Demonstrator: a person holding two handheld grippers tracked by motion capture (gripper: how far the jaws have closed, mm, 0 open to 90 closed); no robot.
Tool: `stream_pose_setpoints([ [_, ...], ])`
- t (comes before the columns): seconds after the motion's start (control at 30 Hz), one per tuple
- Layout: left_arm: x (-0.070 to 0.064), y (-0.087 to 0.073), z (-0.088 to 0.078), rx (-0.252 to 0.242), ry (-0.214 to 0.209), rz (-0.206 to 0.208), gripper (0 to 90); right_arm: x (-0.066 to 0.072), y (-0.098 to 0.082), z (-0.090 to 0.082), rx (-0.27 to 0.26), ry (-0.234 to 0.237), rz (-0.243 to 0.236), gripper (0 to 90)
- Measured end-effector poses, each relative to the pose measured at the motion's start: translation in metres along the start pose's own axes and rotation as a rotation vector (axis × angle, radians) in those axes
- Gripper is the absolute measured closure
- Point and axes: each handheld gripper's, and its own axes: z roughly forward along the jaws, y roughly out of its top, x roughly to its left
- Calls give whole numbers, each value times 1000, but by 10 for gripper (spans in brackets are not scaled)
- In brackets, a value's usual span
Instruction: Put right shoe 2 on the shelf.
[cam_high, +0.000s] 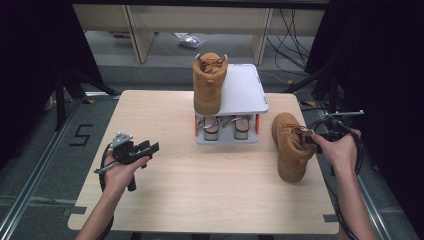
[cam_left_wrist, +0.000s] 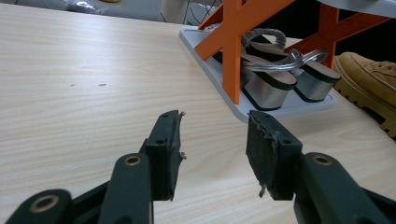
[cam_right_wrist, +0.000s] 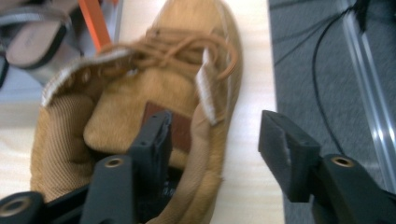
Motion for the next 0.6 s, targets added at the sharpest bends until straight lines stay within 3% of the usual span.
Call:
stream_pose_setpoints([
  [0.03, 0, 0, -1, 0, 7, 0, 540, 1, 1, 3, 19, 2, 1, 497],
  [0.07, 1, -1, -1, 0, 8, -1, 540, -3, 2, 7, 29, 7, -61, 525],
  [0.1, 2, -1, -1, -1, 10, -7, 540, -2, 3, 10, 43, 1, -49, 547],
  [0.13, 3, -2, -1, 2, 11, -6, 540, 5, 4, 12, 91, -9, 44, 564],
  [0.27, 4, -3, -1, 2, 13, -9, 539, 5, 7, 20, 145, -5, 33, 626],
  [0.3, 5, -3, -1, 3, 13, -10, 538, 2, 7, 23, 141, 0, -16, 642],
  [0.37, 5, -4, -1, 9, 13, -9, 537, 7, 7, 26, 157, 7, 40, 668],
  [0.4, 5, -4, -1, 12, 16, -8, 537, 5, 8, 26, 168, -8, 12, 673],
  [0.5, 6, -5, 0, 10, 21, -12, 536, 6, 8, 28, 165, -1, 34, 717],
  [0.53, 7, -5, 0, 13, 24, -12, 536, 3, 9, 29, 167, -11, -7, 733],
  [0.57, 7, -6, 0, 14, 24, -11, 535, 5, 9, 29, 194, 6, 41, 750],
  [0.6, 7, -6, 0, 16, 25, -10, 535, 3, 10, 28, 198, 5, 38, 767],
])
